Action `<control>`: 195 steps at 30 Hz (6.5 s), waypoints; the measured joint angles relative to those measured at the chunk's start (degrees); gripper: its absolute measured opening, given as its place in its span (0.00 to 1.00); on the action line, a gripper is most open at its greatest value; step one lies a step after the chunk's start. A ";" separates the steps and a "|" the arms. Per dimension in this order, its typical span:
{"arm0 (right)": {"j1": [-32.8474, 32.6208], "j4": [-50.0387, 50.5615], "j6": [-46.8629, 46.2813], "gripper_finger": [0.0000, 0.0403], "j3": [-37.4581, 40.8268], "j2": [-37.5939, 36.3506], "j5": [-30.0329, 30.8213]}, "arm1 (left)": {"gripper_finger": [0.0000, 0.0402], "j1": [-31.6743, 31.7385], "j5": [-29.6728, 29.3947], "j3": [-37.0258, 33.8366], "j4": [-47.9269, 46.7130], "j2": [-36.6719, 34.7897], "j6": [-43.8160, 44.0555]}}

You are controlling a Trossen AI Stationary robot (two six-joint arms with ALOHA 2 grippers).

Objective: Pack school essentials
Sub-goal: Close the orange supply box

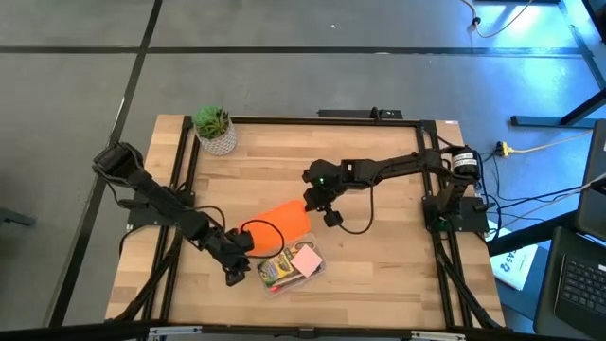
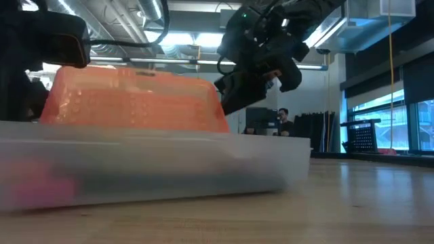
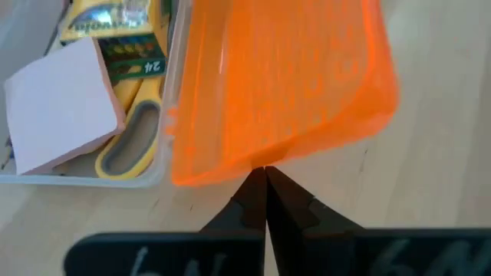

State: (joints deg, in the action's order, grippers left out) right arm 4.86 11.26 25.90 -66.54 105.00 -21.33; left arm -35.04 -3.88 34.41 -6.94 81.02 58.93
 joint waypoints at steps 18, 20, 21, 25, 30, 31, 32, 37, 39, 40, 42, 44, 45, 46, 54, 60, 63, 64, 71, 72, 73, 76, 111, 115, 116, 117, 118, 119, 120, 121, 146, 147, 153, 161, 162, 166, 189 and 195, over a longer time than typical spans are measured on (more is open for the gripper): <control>0.02 -2.22 0.17 0.02 0.06 -0.76 -8.30 | 0.26 -0.37 2.46 1.38 -0.50 -0.89 -0.59; 0.04 -2.81 0.25 0.02 0.06 -0.76 -8.13 | 0.26 -0.42 3.26 1.94 -0.45 -1.59 -0.87; 0.04 -2.96 0.29 0.02 0.06 -0.76 -8.11 | 0.26 -0.42 3.26 2.04 -0.49 -2.00 -0.83; 0.04 -3.10 0.32 0.02 0.06 -0.76 -8.08 | 0.26 -0.42 3.08 2.14 -0.62 -3.45 -0.85; 0.02 -3.23 2.12 0.02 0.06 -0.76 -8.10 | 0.26 -0.42 2.19 2.14 -1.10 -4.27 -1.12; 0.00 -3.35 3.31 0.02 0.06 -0.76 -8.09 | 0.26 -0.42 1.96 2.14 -1.21 -4.27 -1.66; 0.00 -3.70 4.29 0.02 0.08 -0.76 -8.10 | 0.26 -0.47 1.92 2.14 -1.36 -4.27 -2.42; 0.00 -6.00 6.93 0.02 0.14 -0.76 -8.06 | 0.26 -0.71 2.14 2.16 -2.67 -4.20 -4.67; 0.01 -6.86 7.12 0.02 0.15 -0.76 -7.87 | 0.26 -0.71 2.13 2.16 -3.85 -4.18 -4.68; 0.02 -7.08 7.14 0.02 0.15 -0.76 -7.26 | 0.26 -0.71 2.10 2.16 -4.44 -4.16 -4.74; 0.00 -7.10 7.14 0.02 0.15 -0.76 -6.19 | 0.26 -0.71 1.83 2.16 -5.19 -4.16 -4.99; 0.00 -7.16 7.12 0.02 0.15 -0.73 -6.09 | 0.26 -0.69 1.68 2.16 -5.48 -4.16 -5.45; 0.00 -7.15 7.27 0.02 0.15 -0.73 -6.12 | 0.26 -0.69 1.68 2.16 -5.73 -4.16 -5.70; -0.01 -7.21 7.65 0.02 0.22 -0.72 -6.13 | 0.26 -0.69 1.66 2.16 -6.06 -4.16 -5.90; -0.20 -5.98 10.47 0.02 0.41 -0.63 -7.26 | 0.26 -0.69 -1.44 2.19 -8.25 -4.13 -7.84; -0.20 -5.41 10.60 0.02 0.43 -0.60 -5.80 | 0.26 -0.64 -2.86 2.20 -9.29 -4.16 -7.96; -0.22 -5.44 10.63 0.02 0.44 -0.58 -5.28 | 0.26 -0.55 -1.91 2.21 -9.26 -4.20 -6.71; -0.24 -5.48 10.63 0.02 0.43 -0.58 -5.26 | 0.26 -0.55 -1.50 2.21 -9.13 -4.22 -6.42; -0.26 -5.74 10.63 0.02 0.45 -0.54 -4.42 | 0.26 -1.30 -0.46 2.87 -9.31 -4.27 -6.16; -0.26 -5.72 10.62 0.02 0.45 -0.54 -3.34 | 0.26 -1.30 -0.53 3.15 -9.71 -4.25 -6.75; -0.26 -5.72 10.59 0.02 0.43 -0.52 -1.56 | 0.26 -1.32 -0.86 3.38 -10.12 -4.27 -7.19; -0.25 -5.99 10.57 0.02 0.43 -0.52 3.29 | 0.26 -1.30 -1.83 3.40 -10.62 -4.29 -9.20; -1.11 -6.95 10.60 0.02 -0.33 1.04 -5.55 | 0.26 -1.30 -10.49 3.26 -23.96 -4.16 -12.73; -2.20 -3.62 10.62 0.02 -2.14 0.95 -5.86 | 0.26 -1.30 -11.93 3.26 -24.91 -4.16 -12.75; -2.53 -2.86 10.68 0.02 -2.49 0.93 -5.94 | 0.26 -1.30 -12.12 3.26 -24.92 -4.16 -12.78; -2.90 -2.69 10.71 0.02 -2.58 0.87 -5.92 | 0.26 -1.30 -12.32 3.26 -25.01 -4.16 -12.78; -3.24 -2.49 10.70 0.02 -2.63 0.84 -5.96 | 0.26 -1.30 -12.52 3.26 -25.06 -4.16 -12.76; -3.57 -2.41 10.67 0.02 -2.63 0.84 -5.99 | 0.26 -1.30 -12.65 3.26 -25.09 -4.16 -12.76; -3.90 -2.33 10.66 0.02 -2.63 0.84 -5.96 | 0.26 -1.30 -12.77 3.26 -25.18 -4.16 -12.77; -4.20 -2.08 10.64 0.02 -2.65 0.84 -5.63 | 0.26 -1.30 -12.94 3.26 -25.33 -4.16 -12.81; -9.75 10.01 7.05 0.02 -2.89 0.88 4.31 | 0.26 -1.12 -19.61 3.37 -28.77 -4.13 -13.24; -9.75 10.74 6.02 0.02 -2.89 0.88 4.82 | 0.26 -1.14 -19.61 3.37 -28.83 -4.13 -13.24; -9.62 13.45 -0.06 0.02 -2.85 0.97 15.07 | 0.26 -1.19 -18.72 3.37 -29.55 -4.13 -12.90; -6.02 12.04 -8.84 0.02 -1.20 2.29 15.71 | 0.26 0.81 -15.48 3.34 -35.42 -4.16 -8.70; -5.55 10.79 -8.96 0.02 -0.46 2.47 15.73 | 0.26 1.00 -14.65 3.34 -35.57 -4.16 -8.54; -3.80 4.35 -9.04 0.02 2.77 2.87 15.71 | 0.26 1.04 -12.24 3.34 -35.44 -4.20 -7.91; -1.95 -12.50 -6.55 0.02 4.50 8.32 3.21 | 0.26 1.02 -11.89 8.21 -42.13 -13.05 -2.36; -1.92 -15.74 -5.93 0.02 4.45 7.44 1.92 | 0.26 0.98 -12.90 11.63 -49.25 -14.01 -2.34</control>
State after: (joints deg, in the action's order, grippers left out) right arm 2.94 -4.48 19.97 -62.08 112.44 -19.41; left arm -34.06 -16.77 46.04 -56.19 67.01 56.60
